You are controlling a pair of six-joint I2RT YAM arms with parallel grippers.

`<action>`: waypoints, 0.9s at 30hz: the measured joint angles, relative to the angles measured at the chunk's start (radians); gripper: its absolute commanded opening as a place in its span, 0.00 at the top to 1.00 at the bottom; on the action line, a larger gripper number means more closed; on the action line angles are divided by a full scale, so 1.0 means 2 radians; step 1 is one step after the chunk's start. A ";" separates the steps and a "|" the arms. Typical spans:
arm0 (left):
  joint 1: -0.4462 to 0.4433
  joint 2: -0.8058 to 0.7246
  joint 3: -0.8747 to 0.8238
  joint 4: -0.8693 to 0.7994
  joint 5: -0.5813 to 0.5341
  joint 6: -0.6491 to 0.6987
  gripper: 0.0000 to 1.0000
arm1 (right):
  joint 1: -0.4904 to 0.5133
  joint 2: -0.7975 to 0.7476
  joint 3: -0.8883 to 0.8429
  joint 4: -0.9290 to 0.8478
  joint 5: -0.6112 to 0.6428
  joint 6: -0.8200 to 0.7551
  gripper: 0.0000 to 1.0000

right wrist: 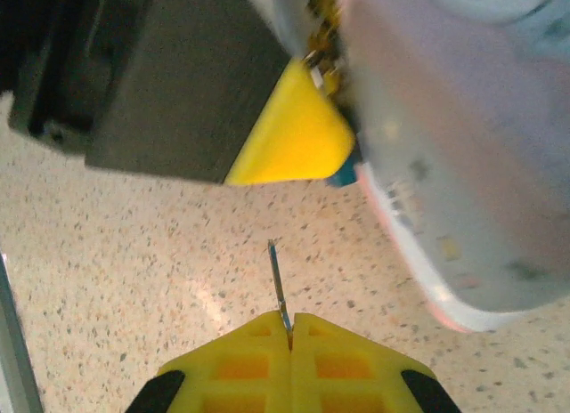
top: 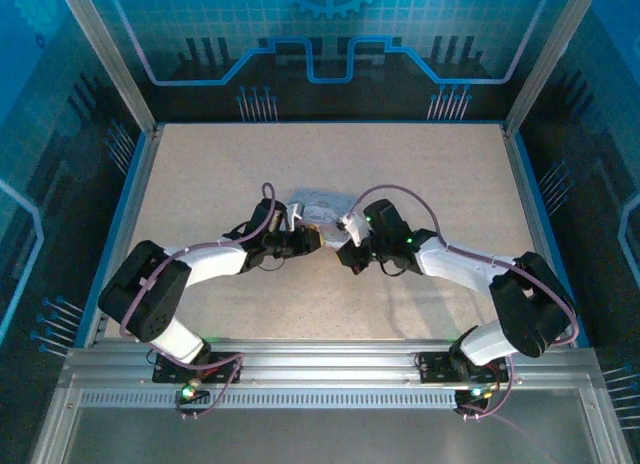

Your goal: Unlock a padlock with a key

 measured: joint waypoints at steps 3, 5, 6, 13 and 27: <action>0.000 -0.006 0.000 -0.003 0.006 -0.015 0.74 | 0.009 0.000 -0.012 0.004 0.003 -0.015 1.00; 0.000 -0.009 0.000 -0.007 0.009 -0.019 0.75 | 0.009 0.001 -0.015 0.008 0.005 -0.024 1.00; 0.000 -0.010 0.000 -0.010 0.010 -0.020 0.75 | 0.009 0.003 -0.015 0.012 0.005 -0.028 1.00; 0.000 -0.022 0.000 -0.039 0.019 -0.025 0.75 | 0.005 0.031 -0.014 0.027 -0.006 -0.056 1.00; 0.002 -0.026 0.009 -0.059 0.029 -0.028 0.76 | -0.009 0.052 -0.012 0.047 -0.037 -0.078 1.00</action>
